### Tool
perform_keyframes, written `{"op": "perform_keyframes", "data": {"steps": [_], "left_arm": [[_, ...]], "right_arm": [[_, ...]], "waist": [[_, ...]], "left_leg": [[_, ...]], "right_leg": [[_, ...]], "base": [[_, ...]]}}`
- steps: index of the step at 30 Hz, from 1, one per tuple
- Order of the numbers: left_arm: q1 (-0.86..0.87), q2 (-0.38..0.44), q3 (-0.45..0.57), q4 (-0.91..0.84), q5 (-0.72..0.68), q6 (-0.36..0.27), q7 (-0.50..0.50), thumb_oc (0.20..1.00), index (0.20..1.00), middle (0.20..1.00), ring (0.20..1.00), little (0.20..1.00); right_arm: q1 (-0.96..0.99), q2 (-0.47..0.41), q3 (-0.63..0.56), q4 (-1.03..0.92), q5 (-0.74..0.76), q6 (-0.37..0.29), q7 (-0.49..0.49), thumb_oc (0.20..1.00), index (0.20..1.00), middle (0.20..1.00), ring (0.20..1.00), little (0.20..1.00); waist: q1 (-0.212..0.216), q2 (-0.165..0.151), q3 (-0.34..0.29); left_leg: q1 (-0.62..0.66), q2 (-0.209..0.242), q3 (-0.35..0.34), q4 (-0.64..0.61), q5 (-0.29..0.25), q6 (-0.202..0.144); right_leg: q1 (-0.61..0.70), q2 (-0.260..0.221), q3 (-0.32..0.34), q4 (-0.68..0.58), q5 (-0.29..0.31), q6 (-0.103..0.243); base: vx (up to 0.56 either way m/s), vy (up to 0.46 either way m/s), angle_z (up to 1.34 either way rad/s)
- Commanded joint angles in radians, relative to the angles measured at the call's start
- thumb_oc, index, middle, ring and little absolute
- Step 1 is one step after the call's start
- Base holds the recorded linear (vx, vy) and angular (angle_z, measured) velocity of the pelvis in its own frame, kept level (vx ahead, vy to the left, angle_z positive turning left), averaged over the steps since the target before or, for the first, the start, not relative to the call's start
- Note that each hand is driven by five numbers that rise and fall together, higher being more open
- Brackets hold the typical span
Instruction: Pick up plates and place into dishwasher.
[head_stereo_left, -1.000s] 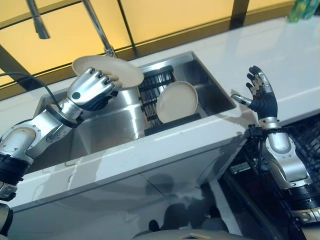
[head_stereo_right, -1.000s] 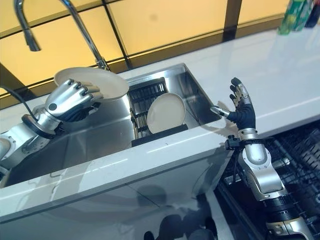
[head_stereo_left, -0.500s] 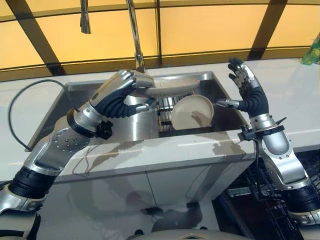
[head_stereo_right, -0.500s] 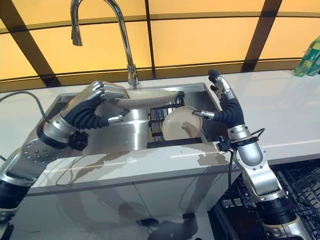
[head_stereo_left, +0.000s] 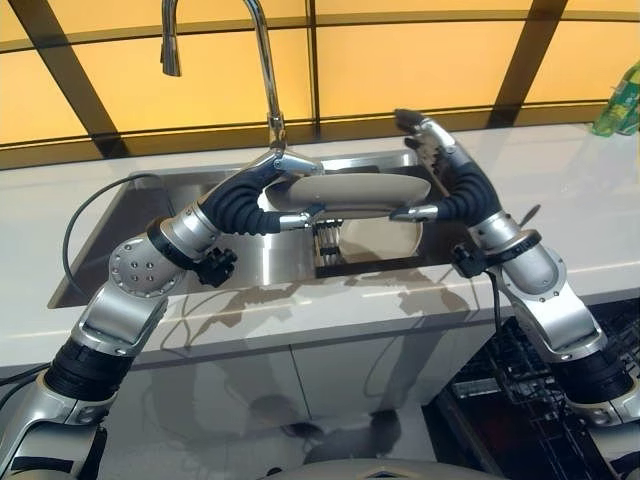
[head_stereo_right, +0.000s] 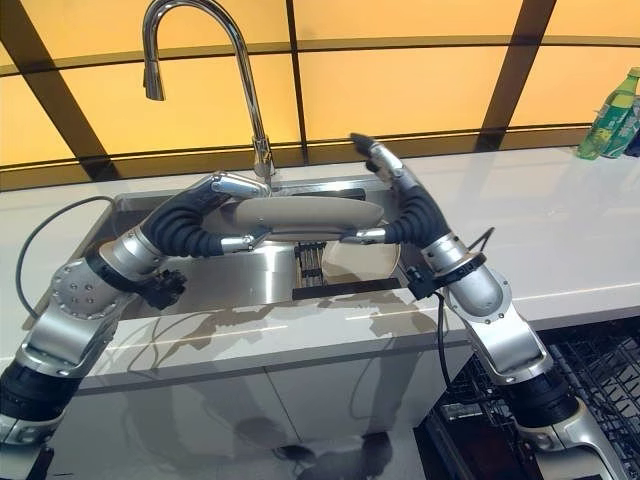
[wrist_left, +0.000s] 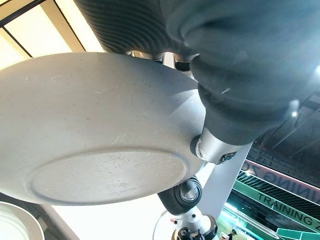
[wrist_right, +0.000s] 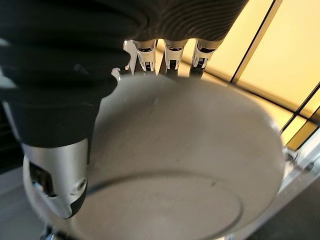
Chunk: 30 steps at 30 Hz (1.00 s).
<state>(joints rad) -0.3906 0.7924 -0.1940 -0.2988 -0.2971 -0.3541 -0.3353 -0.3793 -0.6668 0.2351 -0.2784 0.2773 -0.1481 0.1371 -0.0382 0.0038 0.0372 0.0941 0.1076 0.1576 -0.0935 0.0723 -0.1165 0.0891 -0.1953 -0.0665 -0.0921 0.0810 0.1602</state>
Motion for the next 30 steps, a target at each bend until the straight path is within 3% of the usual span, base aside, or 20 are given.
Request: {"op": "perform_keyframes", "data": {"steps": [1, 5, 11, 12, 13, 14, 30], "left_arm": [[-0.112, -0.018, 0.002, 0.005, -0.056, -0.024, 0.005, 0.200, 0.200, 0.200, 0.200, 0.200], [-0.111, -0.016, -0.008, 0.005, -0.067, -0.027, 0.017, 0.200, 0.200, 0.200, 0.200, 0.200], [-0.103, -0.047, -0.019, 0.010, -0.039, -0.040, 0.019, 0.200, 0.200, 0.200, 0.200, 0.200], [-0.100, -0.047, -0.018, 0.014, -0.038, -0.043, 0.018, 0.200, 0.200, 0.200, 0.200, 0.200], [-0.098, -0.047, -0.017, 0.011, -0.036, -0.041, 0.020, 0.200, 0.200, 0.200, 0.200, 0.200], [-0.094, -0.045, -0.014, 0.007, -0.033, -0.039, 0.022, 0.200, 0.200, 0.200, 0.200, 0.200], [-0.087, -0.061, -0.005, 0.004, -0.038, -0.034, 0.006, 0.200, 0.200, 0.200, 0.200, 0.200]], "right_arm": [[-0.093, -0.044, 0.037, -0.083, 0.034, 0.013, 0.144, 1.000, 1.000, 1.000, 1.000, 1.000], [-0.095, -0.059, 0.068, -0.094, 0.113, 0.021, 0.180, 1.000, 1.000, 1.000, 1.000, 1.000], [-0.103, -0.017, 0.115, -0.081, 0.073, 0.046, 0.242, 1.000, 1.000, 1.000, 1.000, 1.000], [-0.102, -0.022, 0.124, -0.078, 0.052, 0.067, 0.246, 0.708, 0.708, 0.708, 0.708, 0.708], [-0.101, -0.024, 0.127, -0.077, 0.044, 0.074, 0.246, 0.523, 0.523, 0.523, 0.523, 0.523], [-0.096, -0.030, 0.128, -0.078, 0.032, 0.083, 0.242, 0.200, 0.200, 0.200, 0.200, 0.200], [-0.067, 0.013, 0.107, -0.068, -0.002, 0.089, 0.170, 0.200, 0.200, 0.200, 0.200, 0.200]], "waist": [[0.010, -0.012, -0.040], [0.010, -0.019, -0.039], [0.015, -0.024, -0.033], [0.016, -0.025, -0.033], [0.015, -0.026, -0.034], [0.015, -0.026, -0.035], [0.007, -0.018, -0.034]], "left_leg": [[0.010, 0.008, -0.056, 0.027, -0.117, 0.018], [0.012, 0.006, -0.055, 0.028, -0.118, 0.018], [0.013, 0.005, -0.058, 0.031, -0.120, 0.020], [0.013, 0.006, -0.056, 0.030, -0.119, 0.020], [0.013, 0.007, -0.054, 0.030, -0.118, 0.020], [0.013, 0.008, -0.052, 0.029, -0.117, 0.020], [0.020, 0.008, -0.047, 0.026, -0.118, 0.020]], "right_leg": [[-0.001, -0.049, -0.039, 0.040, -0.060, 0.047], [0.003, -0.049, -0.032, 0.039, -0.060, 0.046], [0.004, -0.049, -0.029, 0.038, -0.059, 0.044], [0.004, -0.049, -0.029, 0.037, -0.058, 0.044], [0.004, -0.048, -0.029, 0.036, -0.057, 0.044], [0.004, -0.047, -0.029, 0.036, -0.057, 0.044], [0.004, -0.047, -0.032, 0.036, -0.056, 0.042]], "base": [[0.01, 0.034, 0.01], [0.00, 0.000, 0.00], [0.00, 0.000, 0.00], [0.00, 0.000, 0.00], [0.00, 0.000, 0.00], [0.00, 0.000, 0.00], [0.00, 0.000, 0.00]]}}
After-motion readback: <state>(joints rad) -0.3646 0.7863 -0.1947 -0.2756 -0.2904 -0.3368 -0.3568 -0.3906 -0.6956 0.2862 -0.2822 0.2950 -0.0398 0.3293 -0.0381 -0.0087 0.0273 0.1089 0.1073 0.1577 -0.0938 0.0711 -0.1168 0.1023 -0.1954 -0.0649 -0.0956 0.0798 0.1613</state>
